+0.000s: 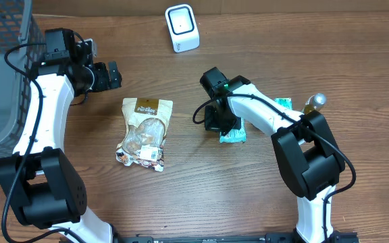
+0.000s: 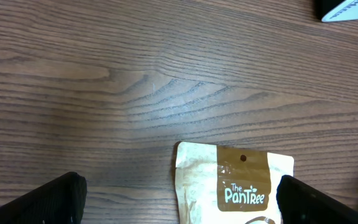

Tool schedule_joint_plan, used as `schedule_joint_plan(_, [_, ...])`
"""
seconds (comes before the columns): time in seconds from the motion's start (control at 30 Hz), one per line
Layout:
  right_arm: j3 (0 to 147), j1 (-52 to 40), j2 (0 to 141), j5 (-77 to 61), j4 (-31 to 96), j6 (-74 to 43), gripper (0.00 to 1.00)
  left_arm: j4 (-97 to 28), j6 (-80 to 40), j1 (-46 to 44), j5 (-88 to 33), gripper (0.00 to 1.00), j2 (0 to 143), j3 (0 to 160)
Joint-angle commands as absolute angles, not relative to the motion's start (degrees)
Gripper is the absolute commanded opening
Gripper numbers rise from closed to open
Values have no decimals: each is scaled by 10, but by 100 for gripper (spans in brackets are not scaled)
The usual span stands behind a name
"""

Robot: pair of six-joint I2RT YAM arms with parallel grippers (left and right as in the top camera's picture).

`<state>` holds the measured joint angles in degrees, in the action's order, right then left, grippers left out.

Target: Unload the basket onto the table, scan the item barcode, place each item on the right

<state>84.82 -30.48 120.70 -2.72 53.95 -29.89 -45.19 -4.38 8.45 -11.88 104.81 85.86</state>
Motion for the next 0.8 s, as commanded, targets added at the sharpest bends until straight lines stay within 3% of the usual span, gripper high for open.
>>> schedule_joint_plan(0.0, [853, -304, 1207, -1, 529, -313, 6, -452, -49, 83, -118, 99, 1053, 870])
schedule_joint_plan(0.27, [853, -308, 1207, -20, 522, -309, 4, -452, -49, 83, -118, 100, 1053, 870])
schedule_joint_plan(0.4, [853, -308, 1207, -107, 484, -237, 4, -452, -49, 83, -118, 100, 1053, 870])
schedule_joint_plan(0.47, [853, -308, 1207, -130, 460, -233, 8, -452, -49, 83, -118, 99, 1053, 870])
schedule_joint_plan(0.5, [853, -308, 1207, -139, 447, -233, 19, -452, -49, 83, -118, 100, 1053, 870])
schedule_joint_plan(0.53, [853, -308, 1207, -147, 437, -233, 20, -452, -49, 83, -118, 100, 1053, 870])
schedule_joint_plan(0.77, [853, -291, 1207, -173, 413, -233, 20, -452, -49, 83, -118, 100, 1053, 870])
